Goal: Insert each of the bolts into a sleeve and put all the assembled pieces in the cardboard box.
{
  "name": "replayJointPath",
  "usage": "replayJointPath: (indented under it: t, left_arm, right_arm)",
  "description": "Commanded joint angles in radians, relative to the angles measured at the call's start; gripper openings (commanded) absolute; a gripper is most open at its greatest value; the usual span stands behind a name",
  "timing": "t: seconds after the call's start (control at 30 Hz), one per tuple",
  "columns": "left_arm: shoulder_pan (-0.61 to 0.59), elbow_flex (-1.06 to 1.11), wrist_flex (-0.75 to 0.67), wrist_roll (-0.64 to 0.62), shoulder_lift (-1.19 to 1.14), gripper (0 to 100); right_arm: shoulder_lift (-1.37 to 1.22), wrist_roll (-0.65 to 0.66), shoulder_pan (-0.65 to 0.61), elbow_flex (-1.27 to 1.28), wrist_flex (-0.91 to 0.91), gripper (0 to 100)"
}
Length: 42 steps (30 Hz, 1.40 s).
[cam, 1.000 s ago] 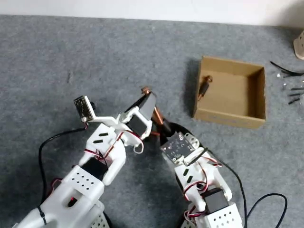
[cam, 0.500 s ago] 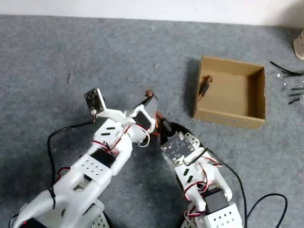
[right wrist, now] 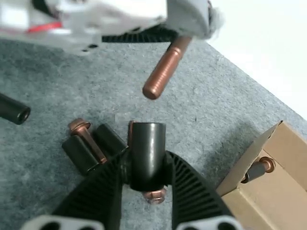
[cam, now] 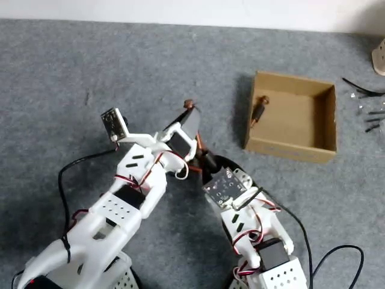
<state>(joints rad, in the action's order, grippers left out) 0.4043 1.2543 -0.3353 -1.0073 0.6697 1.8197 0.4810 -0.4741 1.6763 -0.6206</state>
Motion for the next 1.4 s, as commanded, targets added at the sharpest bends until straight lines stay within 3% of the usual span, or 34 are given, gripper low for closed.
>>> replayJointPath:
  t: [0.0,0.13,0.47,0.73,0.83,0.97,1.03,1.37]
  left_arm:
    - [0.035,-0.038,-0.026,0.02,0.001,1]
    - [0.087,0.008,-0.032,0.072,0.002,1]
    - [0.054,0.021,-0.028,0.074,0.004,1]
    - [-0.203,0.013,-0.021,0.072,0.002,1]
    - [-0.242,-0.038,0.126,0.132,0.001,1]
    - [-0.246,-0.228,0.603,0.252,-0.038,1]
    - [-0.248,-0.309,0.752,0.27,-0.105,1]
    - [-0.466,-0.59,0.783,0.27,-0.515,1]
  right_arm:
    - [0.018,-0.002,-0.005,0.093,0.008,0.5]
    - [0.018,-0.002,-0.004,0.093,0.008,0.5]
    - [0.018,-0.002,-0.001,0.093,0.008,0.5]
    - [0.018,-0.005,0.038,0.093,0.03,0.5]
    - [0.018,-0.006,0.044,0.093,0.03,0.5]
    - [0.018,-0.006,0.045,0.093,0.03,0.5]
    - [0.018,-0.006,0.045,0.093,0.03,0.5]
    - [0.016,-0.006,0.047,0.093,0.025,0.5]
